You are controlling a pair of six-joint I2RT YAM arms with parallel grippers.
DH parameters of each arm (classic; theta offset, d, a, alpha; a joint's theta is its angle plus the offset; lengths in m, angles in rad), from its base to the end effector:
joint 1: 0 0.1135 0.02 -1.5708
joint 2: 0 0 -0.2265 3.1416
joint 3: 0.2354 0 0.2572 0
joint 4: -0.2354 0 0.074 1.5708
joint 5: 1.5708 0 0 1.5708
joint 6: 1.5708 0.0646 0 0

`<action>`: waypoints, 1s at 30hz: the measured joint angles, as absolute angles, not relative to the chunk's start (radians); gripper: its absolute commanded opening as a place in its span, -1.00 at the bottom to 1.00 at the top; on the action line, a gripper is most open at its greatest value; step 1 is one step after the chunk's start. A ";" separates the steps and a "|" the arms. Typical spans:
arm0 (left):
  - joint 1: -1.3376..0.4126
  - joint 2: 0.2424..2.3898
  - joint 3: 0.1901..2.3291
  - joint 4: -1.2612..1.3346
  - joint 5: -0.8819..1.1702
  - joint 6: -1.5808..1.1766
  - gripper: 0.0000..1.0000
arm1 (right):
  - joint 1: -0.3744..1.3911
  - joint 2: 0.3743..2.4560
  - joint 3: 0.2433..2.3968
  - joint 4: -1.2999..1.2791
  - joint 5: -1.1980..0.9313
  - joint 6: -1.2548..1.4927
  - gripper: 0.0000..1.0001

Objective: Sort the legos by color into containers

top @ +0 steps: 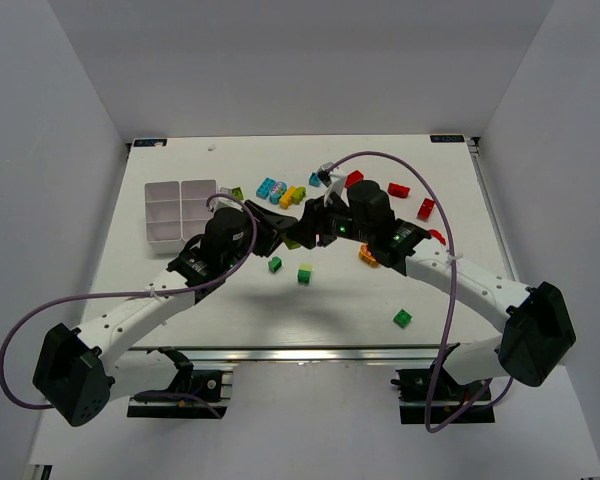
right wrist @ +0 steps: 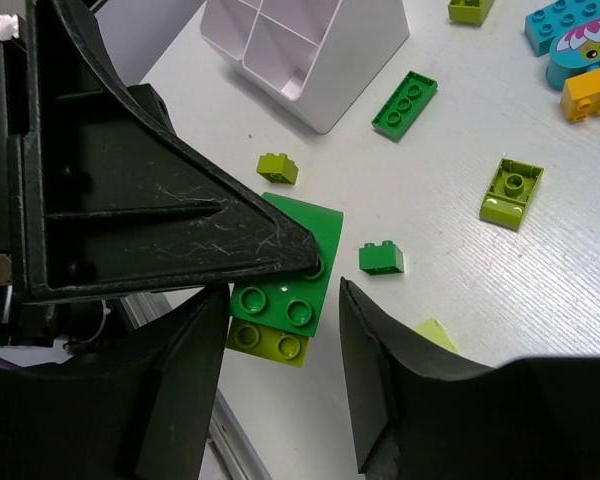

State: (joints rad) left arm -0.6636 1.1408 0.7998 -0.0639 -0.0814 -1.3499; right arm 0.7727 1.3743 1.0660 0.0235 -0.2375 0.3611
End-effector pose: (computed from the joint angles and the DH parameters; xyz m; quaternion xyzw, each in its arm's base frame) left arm 0.2463 -0.1859 0.2378 -0.3017 0.7780 -0.4467 0.3228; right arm 0.2497 0.2647 0.2785 -0.2319 0.7634 0.3997 0.4513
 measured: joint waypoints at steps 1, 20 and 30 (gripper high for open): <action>-0.664 1.141 0.798 -0.063 -0.082 -1.351 -0.94 | 0.773 1.375 1.066 0.026 -0.237 0.366 0.03; -0.664 1.141 0.793 -0.060 -0.110 -1.354 -0.46 | 0.774 1.395 1.066 0.057 -0.240 0.437 -0.81; -0.666 1.100 0.788 -0.068 -0.145 -1.354 0.28 | 0.766 1.396 1.066 0.091 -0.276 0.452 -1.00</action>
State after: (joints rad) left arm -0.6662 1.1004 0.7876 -0.0685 -0.1448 -1.3544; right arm 0.7662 1.3960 1.0660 0.0910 -0.2756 0.4519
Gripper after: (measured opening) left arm 0.597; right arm 0.434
